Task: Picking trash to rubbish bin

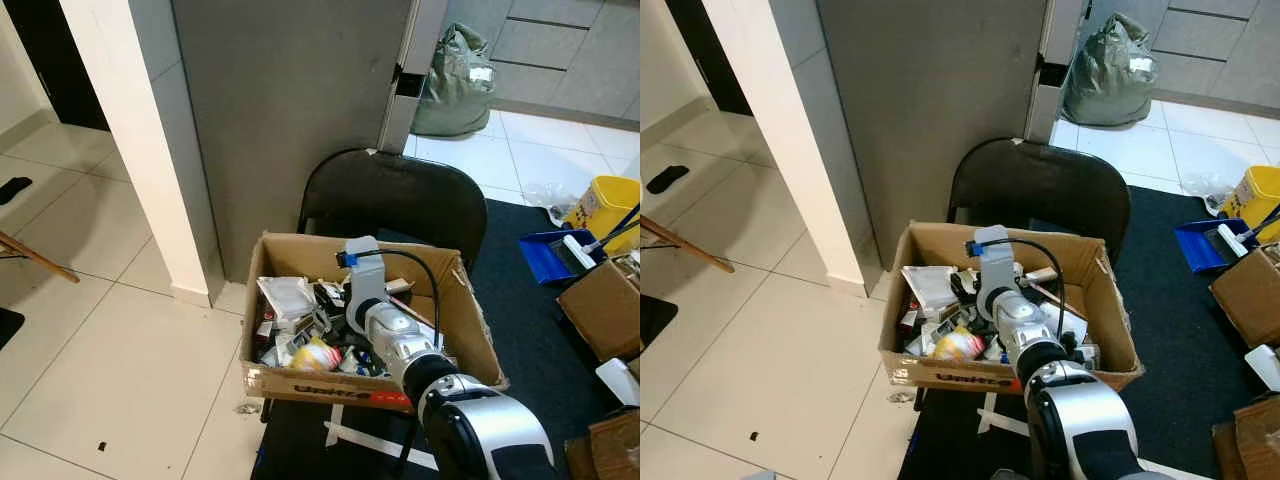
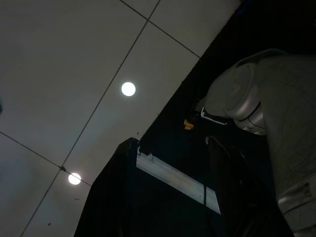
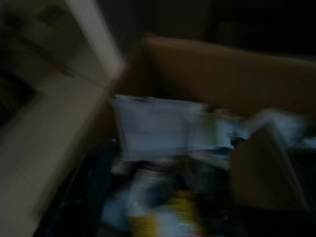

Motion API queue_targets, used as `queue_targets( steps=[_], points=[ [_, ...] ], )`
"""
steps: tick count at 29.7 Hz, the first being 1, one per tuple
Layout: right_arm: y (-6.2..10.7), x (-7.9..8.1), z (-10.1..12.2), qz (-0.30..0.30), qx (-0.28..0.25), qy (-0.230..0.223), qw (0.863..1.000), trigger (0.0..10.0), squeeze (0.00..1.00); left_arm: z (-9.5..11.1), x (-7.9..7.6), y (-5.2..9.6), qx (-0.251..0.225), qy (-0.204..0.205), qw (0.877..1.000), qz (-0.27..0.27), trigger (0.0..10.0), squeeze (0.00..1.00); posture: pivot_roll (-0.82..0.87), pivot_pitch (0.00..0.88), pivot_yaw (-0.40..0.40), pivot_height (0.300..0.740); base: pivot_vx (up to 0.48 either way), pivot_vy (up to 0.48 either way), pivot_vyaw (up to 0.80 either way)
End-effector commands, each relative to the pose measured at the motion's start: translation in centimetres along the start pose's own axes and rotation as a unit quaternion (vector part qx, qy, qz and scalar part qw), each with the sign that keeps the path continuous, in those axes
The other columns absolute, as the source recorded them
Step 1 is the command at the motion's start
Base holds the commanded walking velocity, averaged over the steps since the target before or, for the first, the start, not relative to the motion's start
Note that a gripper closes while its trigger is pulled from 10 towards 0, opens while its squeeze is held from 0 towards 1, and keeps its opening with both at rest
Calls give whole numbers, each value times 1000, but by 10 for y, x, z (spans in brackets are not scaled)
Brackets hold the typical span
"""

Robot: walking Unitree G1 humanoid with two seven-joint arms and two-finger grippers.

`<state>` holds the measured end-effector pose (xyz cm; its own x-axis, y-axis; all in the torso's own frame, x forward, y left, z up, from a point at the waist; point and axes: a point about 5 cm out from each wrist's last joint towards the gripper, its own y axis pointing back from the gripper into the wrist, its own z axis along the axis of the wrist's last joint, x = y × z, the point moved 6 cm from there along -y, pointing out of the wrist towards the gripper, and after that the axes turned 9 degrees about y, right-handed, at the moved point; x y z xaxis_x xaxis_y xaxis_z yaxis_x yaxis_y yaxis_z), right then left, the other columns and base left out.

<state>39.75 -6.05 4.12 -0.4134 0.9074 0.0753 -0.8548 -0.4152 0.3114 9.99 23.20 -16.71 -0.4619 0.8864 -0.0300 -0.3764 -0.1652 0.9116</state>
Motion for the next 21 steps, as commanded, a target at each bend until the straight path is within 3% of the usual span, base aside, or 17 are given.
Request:
queue_targets(
  steps=[1,2,3,4,5,9,11,13,21],
  points=[
    [0,8,1,31,-9,-43,999,10000,902,-4,4,1,9,-9,1000,4,10000,0,141,45,-13,740,0,0,0],
    [1,28,3,102,-17,-78,992,10000,216,-4,4,1,9,-13,1000,5,10000,0,141,45,-13,740,0,0,0],
    [12,69,7,258,-37,-101,960,10000,0,-6,4,1,13,-22,1000,5,10000,0,137,45,-11,740,0,0,0],
    [12,69,7,258,-37,-101,960,10000,0,-6,4,1,13,-22,1000,5,10000,0,137,45,-11,740,0,0,0],
    [18,80,9,307,-45,-105,945,10000,0,-6,4,1,14,-24,1000,6,10000,0,137,45,-11,740,0,0,0],
    [35,98,0,392,-40,-109,912,10000,0,-8,4,1,18,-26,999,6,10000,0,138,46,-11,740,-150,0,0],
    [34,99,-9,384,-25,-88,919,10000,0,-9,4,1,19,-28,999,5,10000,0,137,48,-9,740,-379,0,0],
    [29,93,-16,347,-10,-95,933,10000,0,-9,3,1,20,-30,999,4,10000,0,135,47,-9,740,-386,0,0],
    [34,93,-13,367,-19,-102,924,10000,0,-10,1,1,20,-34,999,2,10000,0,132,49,-8,740,-307,0,0]
  ],
)
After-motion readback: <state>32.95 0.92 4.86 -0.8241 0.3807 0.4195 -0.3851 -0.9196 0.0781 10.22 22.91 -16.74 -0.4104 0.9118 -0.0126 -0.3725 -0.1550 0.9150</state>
